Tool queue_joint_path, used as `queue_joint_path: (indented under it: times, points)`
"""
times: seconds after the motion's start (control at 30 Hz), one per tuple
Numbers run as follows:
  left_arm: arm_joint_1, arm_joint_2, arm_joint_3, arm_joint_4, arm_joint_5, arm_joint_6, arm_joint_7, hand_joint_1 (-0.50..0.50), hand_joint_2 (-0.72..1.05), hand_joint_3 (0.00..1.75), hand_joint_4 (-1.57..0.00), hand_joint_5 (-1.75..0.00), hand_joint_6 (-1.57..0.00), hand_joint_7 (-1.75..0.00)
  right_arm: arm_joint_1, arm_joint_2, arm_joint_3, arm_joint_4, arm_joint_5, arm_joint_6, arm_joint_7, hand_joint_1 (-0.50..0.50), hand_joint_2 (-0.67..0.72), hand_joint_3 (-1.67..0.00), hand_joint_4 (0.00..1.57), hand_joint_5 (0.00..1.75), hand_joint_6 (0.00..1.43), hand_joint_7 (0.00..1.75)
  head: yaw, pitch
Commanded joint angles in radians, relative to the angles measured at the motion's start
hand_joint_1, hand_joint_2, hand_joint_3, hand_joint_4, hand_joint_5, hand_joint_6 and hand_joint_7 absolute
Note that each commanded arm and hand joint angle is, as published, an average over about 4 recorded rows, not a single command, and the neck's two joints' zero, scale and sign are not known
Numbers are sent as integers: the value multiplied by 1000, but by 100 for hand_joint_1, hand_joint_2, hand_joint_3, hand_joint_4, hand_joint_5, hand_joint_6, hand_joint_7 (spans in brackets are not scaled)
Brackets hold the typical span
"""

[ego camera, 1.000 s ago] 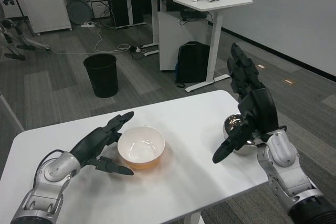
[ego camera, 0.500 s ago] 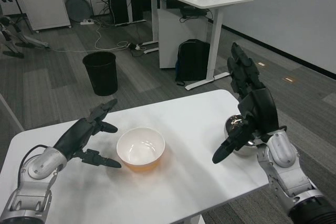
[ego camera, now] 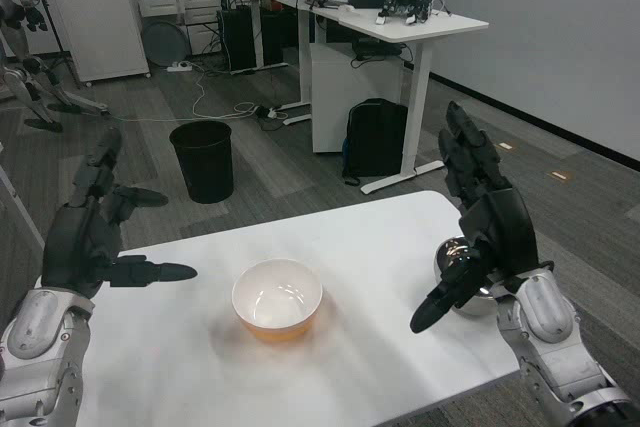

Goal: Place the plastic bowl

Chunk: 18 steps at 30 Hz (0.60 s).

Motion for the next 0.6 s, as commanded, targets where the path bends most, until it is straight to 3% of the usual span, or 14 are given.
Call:
queue_joint_path:
  times: [0.03, 0.27, 0.33, 0.47, 0.6]
  points:
    - [-30, 1, -34, 0, -180, -49, 46, -50, 23, 2, 0, -175, 0, -7, 2, -4, -14, -9, 7, -11, -5, -40, 46, 0, 0, 0, 0, 0, -22, 20]
    - [-79, 4, -73, -1, -279, -85, 70, -50, 34, 0, 0, -175, 0, -2, -6, -4, -29, -5, 11, -11, -5, -42, 44, 0, 0, 0, 0, 0, -59, 52]
    - [-99, 5, -80, 0, -291, -96, 74, -50, 34, 0, 0, -164, 0, 0, -9, -2, -33, 0, 12, -12, -6, -40, 46, 0, 0, 0, 0, 0, -66, 61]
    - [-118, 6, -91, 5, -298, -107, 78, -50, 34, 7, 0, -105, 0, 0, -11, 0, -40, 9, 15, -15, -8, -39, 47, 0, 0, 0, 0, 0, -76, 63]
    - [-129, 6, -116, 10, -327, -121, 86, -50, 34, 4, 0, -87, 0, 0, -11, 0, -45, 14, 18, -19, -9, -42, 47, 0, 0, 0, 0, 0, -75, 63]
